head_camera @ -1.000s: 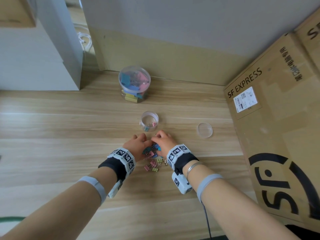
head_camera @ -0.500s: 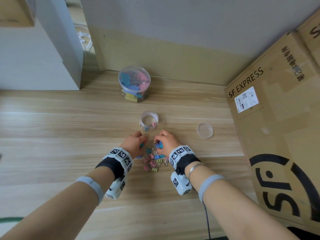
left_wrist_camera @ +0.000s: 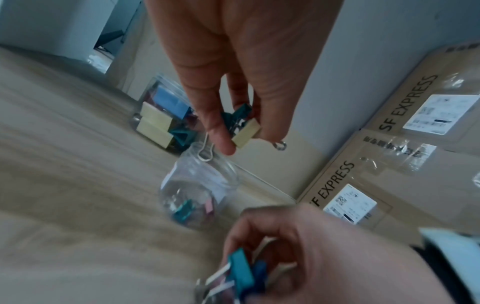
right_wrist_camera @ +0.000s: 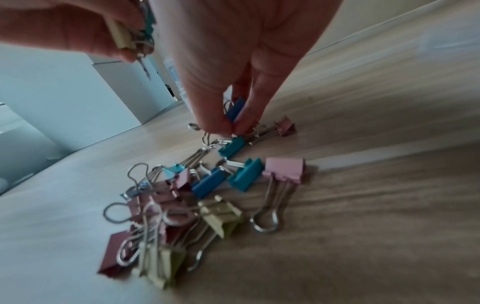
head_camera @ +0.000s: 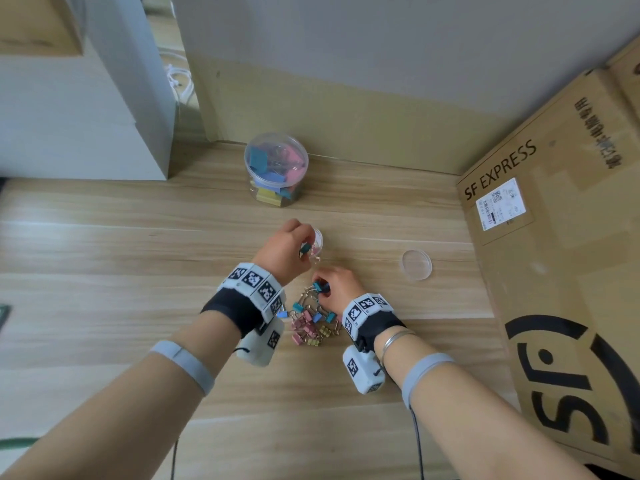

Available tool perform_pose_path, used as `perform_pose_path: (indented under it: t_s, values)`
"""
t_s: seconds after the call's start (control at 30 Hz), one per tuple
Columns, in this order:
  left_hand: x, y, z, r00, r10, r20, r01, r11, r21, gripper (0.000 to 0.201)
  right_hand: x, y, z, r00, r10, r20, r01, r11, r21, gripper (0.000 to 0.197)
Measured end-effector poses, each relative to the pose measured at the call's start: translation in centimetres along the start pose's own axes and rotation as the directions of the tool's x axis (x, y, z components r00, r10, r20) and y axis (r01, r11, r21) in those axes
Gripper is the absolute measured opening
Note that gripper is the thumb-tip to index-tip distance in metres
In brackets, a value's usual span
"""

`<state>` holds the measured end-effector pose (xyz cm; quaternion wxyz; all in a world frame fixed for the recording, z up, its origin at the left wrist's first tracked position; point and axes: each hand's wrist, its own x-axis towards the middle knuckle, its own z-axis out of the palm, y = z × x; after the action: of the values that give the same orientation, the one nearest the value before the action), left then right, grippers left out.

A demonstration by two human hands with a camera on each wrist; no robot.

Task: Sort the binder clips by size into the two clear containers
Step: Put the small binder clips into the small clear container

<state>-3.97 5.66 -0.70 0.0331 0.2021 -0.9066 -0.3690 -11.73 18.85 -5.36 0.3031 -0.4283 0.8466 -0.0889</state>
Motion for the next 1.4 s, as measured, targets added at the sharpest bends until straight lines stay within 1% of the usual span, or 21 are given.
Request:
perform_pose_path:
  t_s: [0.07, 0.17, 0.27, 0.47, 0.57, 0.7, 0.87, 0.93, 1.0, 1.07, 1.13, 1.2, 1.23, 1.27, 1.3, 1.33, 1.37, 1.4]
  values:
    - [1.4, 0.3, -0.3, 0.999, -0.038, -0.007, 0.038, 0.999, 0.004, 0.027, -0.1, -0.1, -0.1, 1.000, 0.004, 0.010, -0.004, 1.000, -0.008, 0.028]
    - [2.8, 0.4, 0.2, 0.997, -0.080, 0.023, 0.080, 0.997, 0.014, 0.026, -0.1, 0.0, -0.2, 1.000, 0.003, 0.024, -0.002, 1.000, -0.020, 0.028]
    - [3.6, 0.2, 0.9, 0.994, -0.094, 0.059, 0.091, 0.995, 0.051, 0.027, -0.1, 0.1, -0.2, 0.999, 0.003, 0.038, -0.002, 1.000, -0.021, 0.028]
    - [4.5, 0.1, 1.1, 0.991, -0.104, 0.087, 0.095, 0.991, 0.096, 0.030, -0.2, 0.3, -0.3, 0.997, -0.002, 0.079, 0.004, 1.000, -0.022, 0.027]
    - [5.1, 0.3, 1.0, 0.987, -0.133, 0.085, 0.125, 0.987, 0.098, 0.031, -0.2, 0.2, -0.3, 0.994, 0.015, 0.112, -0.010, 0.999, -0.040, 0.026]
    - [5.9, 0.6, 0.8, 0.988, -0.111, 0.106, 0.100, 0.989, 0.112, 0.028, 0.0, 0.2, -0.3, 0.989, 0.035, 0.144, -0.028, 0.998, -0.049, 0.027]
    - [6.2, -0.3, 0.9, 0.968, -0.121, 0.221, 0.090, 0.986, 0.142, 0.032, -0.2, 0.2, -0.3, 0.992, 0.023, 0.124, -0.020, 1.000, -0.022, 0.022]
    - [6.2, -0.7, 0.8, 0.966, -0.115, 0.230, 0.083, 0.986, 0.145, 0.034, -0.3, 0.2, -0.2, 0.993, 0.024, 0.118, -0.020, 0.999, -0.034, 0.025]
    - [6.1, -0.8, 0.5, 0.975, -0.095, 0.202, 0.075, 0.992, 0.105, 0.034, -0.3, 0.2, -0.1, 0.992, 0.031, 0.120, -0.026, 0.999, -0.040, 0.029]
    - [5.9, -1.0, 0.2, 0.988, -0.072, 0.138, 0.069, 0.997, 0.023, 0.031, -0.4, 0.3, -0.1, 0.992, 0.038, 0.123, -0.032, 0.998, -0.048, 0.035]
    - [5.7, -1.5, 0.1, 0.997, -0.064, 0.038, 0.066, 0.996, -0.062, 0.026, -0.4, 0.4, -0.1, 0.992, 0.046, 0.120, -0.035, 0.995, -0.094, 0.043]
    - [5.6, -2.1, 0.1, 0.993, -0.072, -0.095, 0.062, 0.992, -0.106, 0.021, -0.6, 0.5, -0.2, 0.992, 0.069, 0.108, -0.050, 0.984, -0.171, 0.059]
    - [5.5, -2.4, 0.1, 0.987, -0.068, -0.148, 0.054, 0.994, -0.100, 0.023, -0.7, 0.6, -0.2, 0.991, 0.089, 0.104, -0.066, 0.978, -0.200, 0.068]
    - [5.4, -2.8, 0.2, 0.986, -0.066, -0.150, 0.057, 0.996, -0.065, 0.032, -0.8, 0.6, -0.2, 0.988, 0.108, 0.108, -0.083, 0.974, -0.213, 0.075]
    - [5.3, -3.2, 0.5, 0.993, -0.076, -0.089, 0.075, 0.997, -0.007, 0.048, -0.8, 0.6, -0.1, 0.985, 0.121, 0.120, -0.093, 0.973, -0.213, 0.080]
    - [5.2, -3.7, 0.8, 0.995, -0.095, 0.001, 0.095, 0.994, 0.057, 0.065, -0.9, 0.6, 0.0, 0.983, 0.122, 0.137, -0.092, 0.974, -0.207, 0.082]
    - [5.0, -4.0, 1.3, 0.989, -0.123, 0.087, 0.112, 0.987, 0.119, 0.079, -0.8, 0.6, 0.2, 0.982, 0.111, 0.152, -0.080, 0.977, -0.198, 0.080]
    - [4.9, -4.3, 1.6, 0.979, -0.142, 0.145, 0.118, 0.980, 0.163, 0.087, -0.8, 0.5, 0.3, 0.982, 0.096, 0.161, -0.066, 0.981, -0.184, 0.076]
